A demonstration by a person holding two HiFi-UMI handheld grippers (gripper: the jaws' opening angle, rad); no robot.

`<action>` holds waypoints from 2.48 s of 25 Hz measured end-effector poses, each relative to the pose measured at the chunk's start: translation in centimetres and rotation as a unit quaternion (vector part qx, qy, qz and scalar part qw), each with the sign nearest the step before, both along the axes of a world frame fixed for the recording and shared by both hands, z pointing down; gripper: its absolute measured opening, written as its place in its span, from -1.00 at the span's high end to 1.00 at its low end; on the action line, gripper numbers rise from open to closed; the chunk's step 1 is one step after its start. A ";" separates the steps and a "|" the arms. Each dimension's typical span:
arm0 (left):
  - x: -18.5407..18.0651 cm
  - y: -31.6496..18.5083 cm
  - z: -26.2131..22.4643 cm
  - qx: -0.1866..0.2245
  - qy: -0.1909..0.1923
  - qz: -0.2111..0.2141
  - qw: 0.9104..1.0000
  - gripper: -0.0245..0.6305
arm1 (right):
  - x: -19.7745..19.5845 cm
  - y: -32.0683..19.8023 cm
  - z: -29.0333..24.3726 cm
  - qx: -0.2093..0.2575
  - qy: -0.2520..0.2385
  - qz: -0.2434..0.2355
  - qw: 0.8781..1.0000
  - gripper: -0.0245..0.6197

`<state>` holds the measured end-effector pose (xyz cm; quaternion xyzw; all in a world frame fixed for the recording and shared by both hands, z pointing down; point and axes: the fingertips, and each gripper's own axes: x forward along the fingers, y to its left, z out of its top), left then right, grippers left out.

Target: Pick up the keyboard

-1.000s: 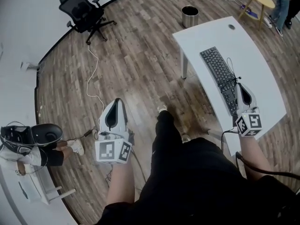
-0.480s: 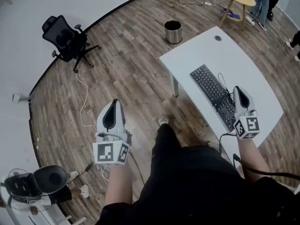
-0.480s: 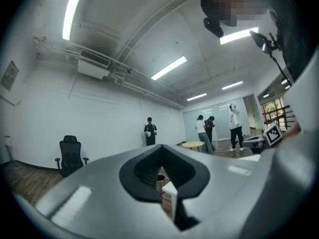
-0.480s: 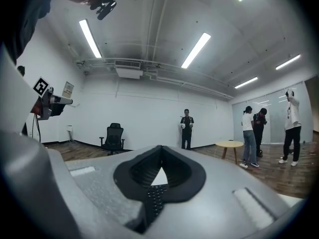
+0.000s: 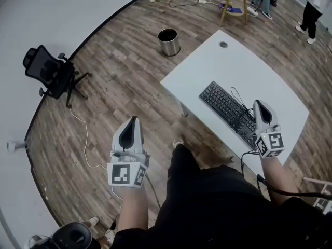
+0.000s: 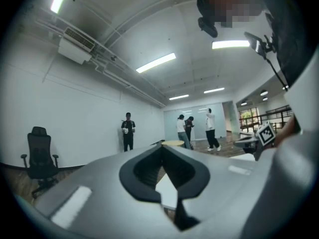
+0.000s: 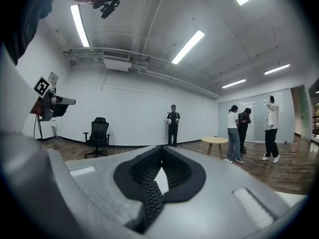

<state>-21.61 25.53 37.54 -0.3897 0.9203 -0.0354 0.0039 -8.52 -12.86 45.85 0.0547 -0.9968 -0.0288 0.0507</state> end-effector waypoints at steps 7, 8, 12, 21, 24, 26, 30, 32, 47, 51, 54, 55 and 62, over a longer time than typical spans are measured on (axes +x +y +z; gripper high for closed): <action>-5.5 -5.4 2.7 0.008 0.022 0.087 0.996 0.92 | 0.7 -3.2 0.9 0.011 0.018 0.088 0.996 0.92; -6.3 -6.0 2.9 0.011 0.025 0.098 0.995 0.92 | 1.0 -3.4 1.0 0.011 0.020 0.103 0.994 0.92; -10.3 -9.0 1.8 0.016 0.023 0.155 0.988 0.92 | 1.1 -4.0 -0.3 0.011 0.019 0.165 0.986 0.92; -17.8 -15.8 1.4 -0.007 0.028 0.256 0.966 0.92 | 1.4 -4.7 -0.4 -0.007 0.019 0.284 0.958 0.92; -19.0 -17.8 2.7 -0.008 0.033 0.286 0.958 0.92 | 2.0 -4.3 0.0 -0.006 0.018 0.315 0.949 0.92; -19.4 -19.4 3.7 -0.009 0.040 0.305 0.951 0.92 | 2.8 -3.6 -0.1 -0.005 0.015 0.332 0.943 0.92; -18.0 -22.5 4.1 -0.004 0.049 0.354 0.934 0.92 | 6.7 -1.8 -0.8 0.013 0.017 0.375 0.927 0.92; -17.3 -24.5 3.5 -0.001 0.045 0.378 0.925 0.92 | 9.0 -1.8 -1.6 0.020 0.016 0.401 0.916 0.92; -13.4 -29.8 1.8 -0.049 0.038 0.417 0.907 0.92 | 17.1 -3.8 0.5 -0.012 0.011 0.478 0.878 0.92; -11.6 -31.1 1.9 -0.054 0.058 0.424 0.902 0.92 | 16.8 -6.1 -0.3 -0.009 0.003 0.466 0.884 0.92; -9.8 -31.8 1.6 -0.052 0.053 0.436 0.897 0.92 | 16.4 -7.4 -0.6 -0.004 0.000 0.450 0.893 0.92; -9.2 -32.1 1.4 -0.052 0.047 0.438 0.896 0.92 | 16.3 -7.8 -0.7 0.002 0.000 0.443 0.897 0.92; -8.6 -32.8 1.9 -0.063 0.056 0.440 0.894 0.92 | 18.6 -8.9 1.1 -0.018 0.006 0.460 0.888 0.92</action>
